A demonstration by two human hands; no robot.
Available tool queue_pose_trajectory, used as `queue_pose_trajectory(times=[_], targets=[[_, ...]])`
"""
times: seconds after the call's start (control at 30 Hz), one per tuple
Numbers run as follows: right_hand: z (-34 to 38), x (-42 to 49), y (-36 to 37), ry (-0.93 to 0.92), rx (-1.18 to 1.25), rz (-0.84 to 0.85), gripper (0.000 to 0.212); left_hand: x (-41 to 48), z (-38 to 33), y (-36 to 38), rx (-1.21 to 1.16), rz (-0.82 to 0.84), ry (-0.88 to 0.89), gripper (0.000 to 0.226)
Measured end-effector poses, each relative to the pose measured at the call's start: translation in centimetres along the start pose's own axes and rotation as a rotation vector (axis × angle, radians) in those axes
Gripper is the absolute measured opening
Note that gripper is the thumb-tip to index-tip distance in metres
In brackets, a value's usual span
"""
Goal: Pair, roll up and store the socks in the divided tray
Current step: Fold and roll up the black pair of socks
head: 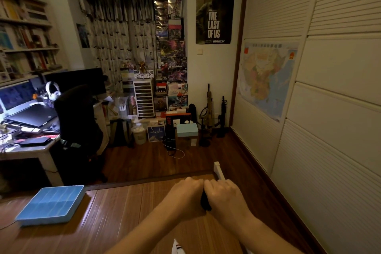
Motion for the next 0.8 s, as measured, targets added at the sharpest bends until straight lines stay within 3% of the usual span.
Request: queue_pose_trajectory(times=[0.13,0.2,0.37,0.5,0.63,0.8], targets=[[-1.8,-0.7,2.6,0.183,0.288,0.245,0.040,-0.1,-0.4,1.7,0.074,-0.053,0.024,0.035],[-2.1,-0.8,3.1,0.220,0.288,0.311,0.042,-0.2,-0.6,2.2,0.090,-0.061,0.049,0.032],[-1.4,-0.6,3.1,0.196,0.161,0.268,0.028,-0.3,-1.1,2.5,0.098,-0.140,0.019,0.038],[-1.4,-0.5,3.2,0.255,0.283,0.323,0.026,-1.1,-2.0,2.7,0.186,-0.229,0.070,0.050],[-0.7,-0.8,4.3,0.235,0.237,0.460,0.025,-1.2,-0.9,3.3,0.107,-0.106,0.075,0.030],[0.9,-1.2,4.7,0.097,0.103,0.374,0.020,-0.5,1.4,4.7,-0.027,0.229,-0.021,0.032]])
Point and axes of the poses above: each hand's wrist, its own x-axis towards the middle knuckle, its own y-axis out of the palm, z = x × y, the point moved 7 cm from there along x, towards the middle knuckle, and after that the axes turned 2 degrees about -y, right-handed, at the moved point
